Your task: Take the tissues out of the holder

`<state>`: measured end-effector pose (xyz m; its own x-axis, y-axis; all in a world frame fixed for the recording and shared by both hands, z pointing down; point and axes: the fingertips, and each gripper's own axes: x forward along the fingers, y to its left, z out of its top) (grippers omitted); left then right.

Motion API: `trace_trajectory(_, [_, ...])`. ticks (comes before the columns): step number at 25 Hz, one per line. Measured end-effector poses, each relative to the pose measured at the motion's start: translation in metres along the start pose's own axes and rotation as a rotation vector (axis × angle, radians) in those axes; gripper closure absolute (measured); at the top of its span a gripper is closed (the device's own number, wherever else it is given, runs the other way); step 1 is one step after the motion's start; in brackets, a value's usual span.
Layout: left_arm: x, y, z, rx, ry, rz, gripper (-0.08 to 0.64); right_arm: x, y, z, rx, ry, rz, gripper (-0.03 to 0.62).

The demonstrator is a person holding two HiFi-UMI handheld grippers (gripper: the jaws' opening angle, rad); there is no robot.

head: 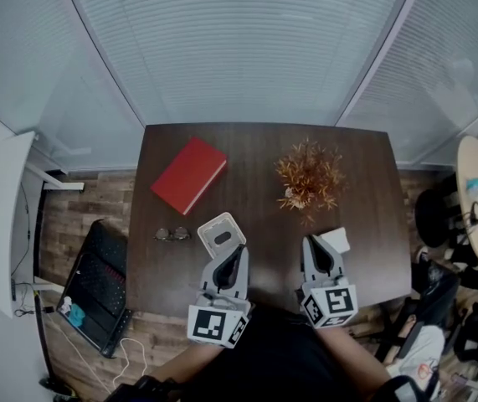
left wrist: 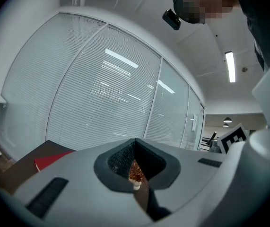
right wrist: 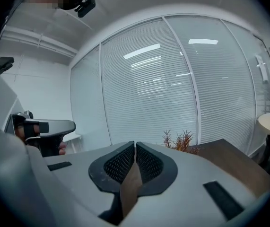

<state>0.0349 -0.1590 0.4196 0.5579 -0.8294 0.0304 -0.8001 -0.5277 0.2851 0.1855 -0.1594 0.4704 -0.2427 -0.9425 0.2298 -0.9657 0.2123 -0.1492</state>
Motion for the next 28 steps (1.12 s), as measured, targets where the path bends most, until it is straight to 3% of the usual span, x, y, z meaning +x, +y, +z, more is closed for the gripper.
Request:
trace_trajectory(10, [-0.002,-0.005,-0.01,0.009,0.025,-0.017,0.561,-0.009,0.025,0.019,-0.045,-0.082,0.061,0.583])
trace_trajectory(22, [-0.016,-0.005,-0.008,0.041,0.022,-0.011,0.561,-0.024,0.048,0.034,-0.163,-0.146,0.055,0.583])
trace_trajectory(28, [-0.03,0.0,-0.005,0.04,0.012,-0.002,0.561,-0.034,0.056,0.038,-0.16,-0.187,0.036,0.583])
